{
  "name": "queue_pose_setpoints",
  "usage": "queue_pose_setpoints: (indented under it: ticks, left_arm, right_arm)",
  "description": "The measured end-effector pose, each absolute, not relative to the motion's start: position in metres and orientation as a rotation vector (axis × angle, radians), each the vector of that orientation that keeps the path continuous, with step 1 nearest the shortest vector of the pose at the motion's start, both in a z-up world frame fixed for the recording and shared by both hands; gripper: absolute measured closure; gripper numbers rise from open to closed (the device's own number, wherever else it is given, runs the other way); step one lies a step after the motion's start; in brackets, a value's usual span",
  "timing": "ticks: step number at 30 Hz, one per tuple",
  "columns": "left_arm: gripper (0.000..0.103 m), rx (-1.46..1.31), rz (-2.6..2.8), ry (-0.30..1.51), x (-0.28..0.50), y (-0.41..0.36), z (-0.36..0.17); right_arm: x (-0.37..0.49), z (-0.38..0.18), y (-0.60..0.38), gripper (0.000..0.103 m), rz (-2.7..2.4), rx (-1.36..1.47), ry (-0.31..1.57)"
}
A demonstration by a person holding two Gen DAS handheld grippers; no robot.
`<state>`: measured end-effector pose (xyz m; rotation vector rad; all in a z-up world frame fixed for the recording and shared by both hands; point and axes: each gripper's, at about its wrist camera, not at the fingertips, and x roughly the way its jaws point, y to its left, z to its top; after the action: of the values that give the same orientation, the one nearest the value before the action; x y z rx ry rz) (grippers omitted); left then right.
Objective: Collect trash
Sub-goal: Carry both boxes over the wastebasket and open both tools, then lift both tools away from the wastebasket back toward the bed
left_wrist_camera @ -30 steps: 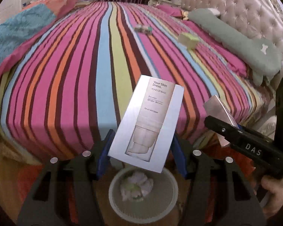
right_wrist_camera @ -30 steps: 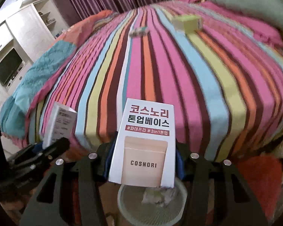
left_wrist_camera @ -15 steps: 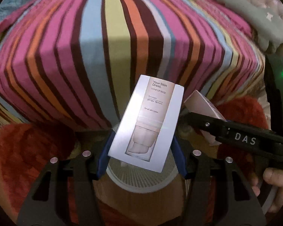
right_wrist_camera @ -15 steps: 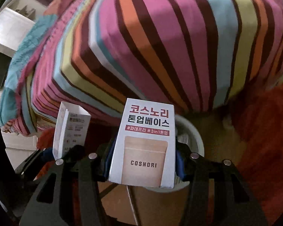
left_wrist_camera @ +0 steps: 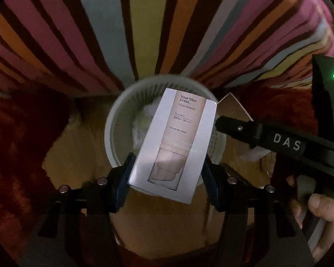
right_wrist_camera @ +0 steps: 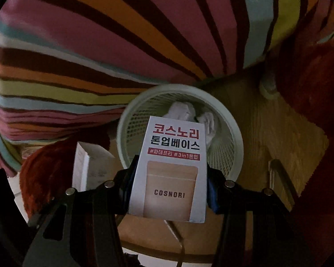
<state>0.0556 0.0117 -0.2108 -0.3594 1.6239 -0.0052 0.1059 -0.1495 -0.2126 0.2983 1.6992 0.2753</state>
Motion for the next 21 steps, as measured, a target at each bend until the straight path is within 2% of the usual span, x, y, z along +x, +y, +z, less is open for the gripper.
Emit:
queue_pose_setpoints:
  ticks: [14, 15, 17, 18, 19, 20, 21]
  left_arm:
    - [0.044, -0.415, 0.046, 1.86, 0.059, 0.006, -0.273]
    - [0.042, -0.416, 0.054, 1.873, 0.058, 0.007, -0.277]
    - [0.022, -0.408, 0.085, 1.893, 0.056, 0.006, -0.279]
    - [0.022, -0.405, 0.098, 1.893, 0.056, 0.007, -0.277]
    - [0.022, -0.407, 0.106, 1.887, 0.056, 0.009, -0.276]
    - [0.022, -0.41, 0.11, 1.88, 0.056, 0.01, -0.275]
    - [0.022, -0.412, 0.112, 1.879, 0.056, 0.01, -0.275]
  right_arm:
    - [0.103, -0.257, -0.142, 0.054, 0.219, 0.248, 1.847]
    - [0.102, -0.257, -0.142, 0.054, 0.225, 0.248, 1.851]
    - [0.102, -0.259, -0.139, 0.052, 0.24, 0.25, 1.861]
    - [0.101, -0.262, -0.138, 0.043, 0.25, 0.26, 1.875]
    - [0.101, -0.264, -0.138, 0.017, 0.252, 0.266, 1.882]
    - [0.1, -0.264, -0.138, 0.008, 0.248, 0.267, 1.887]
    - [0.1, -0.264, -0.139, 0.008, 0.238, 0.269, 1.885]
